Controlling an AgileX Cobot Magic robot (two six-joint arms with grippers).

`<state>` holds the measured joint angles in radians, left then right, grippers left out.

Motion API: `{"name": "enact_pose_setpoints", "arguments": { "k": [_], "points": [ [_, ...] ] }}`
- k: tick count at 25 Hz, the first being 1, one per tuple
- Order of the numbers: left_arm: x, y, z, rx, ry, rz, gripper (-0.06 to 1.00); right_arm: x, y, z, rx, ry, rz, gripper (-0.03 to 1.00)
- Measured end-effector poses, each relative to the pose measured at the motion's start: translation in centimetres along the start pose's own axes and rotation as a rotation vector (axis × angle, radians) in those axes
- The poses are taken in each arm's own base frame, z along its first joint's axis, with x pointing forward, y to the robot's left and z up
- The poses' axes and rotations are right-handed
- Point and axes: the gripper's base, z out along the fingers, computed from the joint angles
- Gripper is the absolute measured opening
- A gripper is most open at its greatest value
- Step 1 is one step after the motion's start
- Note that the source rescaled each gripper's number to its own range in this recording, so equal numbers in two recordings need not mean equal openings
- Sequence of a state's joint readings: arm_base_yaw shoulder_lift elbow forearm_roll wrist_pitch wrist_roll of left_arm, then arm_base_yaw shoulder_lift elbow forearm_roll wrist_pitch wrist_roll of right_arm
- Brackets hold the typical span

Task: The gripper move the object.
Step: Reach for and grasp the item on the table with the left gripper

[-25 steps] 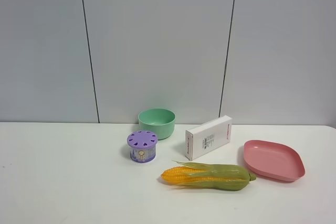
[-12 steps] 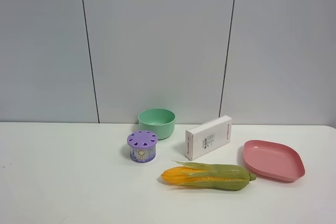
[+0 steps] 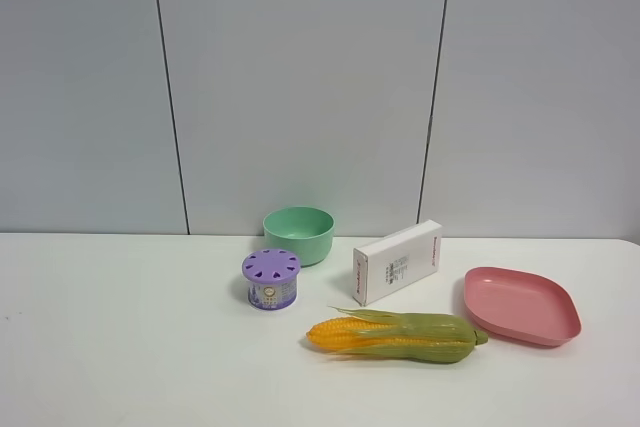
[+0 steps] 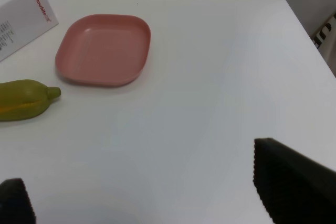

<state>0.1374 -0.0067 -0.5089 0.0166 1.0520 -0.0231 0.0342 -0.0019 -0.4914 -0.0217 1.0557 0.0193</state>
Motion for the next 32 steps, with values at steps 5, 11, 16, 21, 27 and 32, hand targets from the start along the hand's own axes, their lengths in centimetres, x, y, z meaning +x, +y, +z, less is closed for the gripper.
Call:
{"name": "enact_pose_setpoints", "arguments": {
  "k": [5,11,16,21,27,32],
  "points": [
    [-0.3,-0.1,0.4,0.014,0.03,-0.007,0.21,0.0,0.0,0.0,0.0,0.0,0.0,1.0],
    [-6.7,-1.6,1.5,0.155,0.079,-0.108,0.21,0.0,0.0,0.0,0.0,0.0,0.0,1.0],
    [-14.6,-1.9,4.8,0.179,0.05,-0.06,0.21,0.0,0.0,0.0,0.0,0.0,0.0,1.0],
    [-18.5,-3.3,12.1,0.24,0.109,0.134,0.21,0.0,0.0,0.0,0.0,0.0,0.0,1.0],
    [-16.8,-12.1,22.4,0.494,0.29,0.446,0.38,0.0,0.0,0.0,0.0,0.0,0.0,1.0],
    [-14.4,-20.0,28.1,0.631,0.361,0.596,0.47,0.0,0.0,0.0,0.0,0.0,0.0,1.0]
  ]
}}
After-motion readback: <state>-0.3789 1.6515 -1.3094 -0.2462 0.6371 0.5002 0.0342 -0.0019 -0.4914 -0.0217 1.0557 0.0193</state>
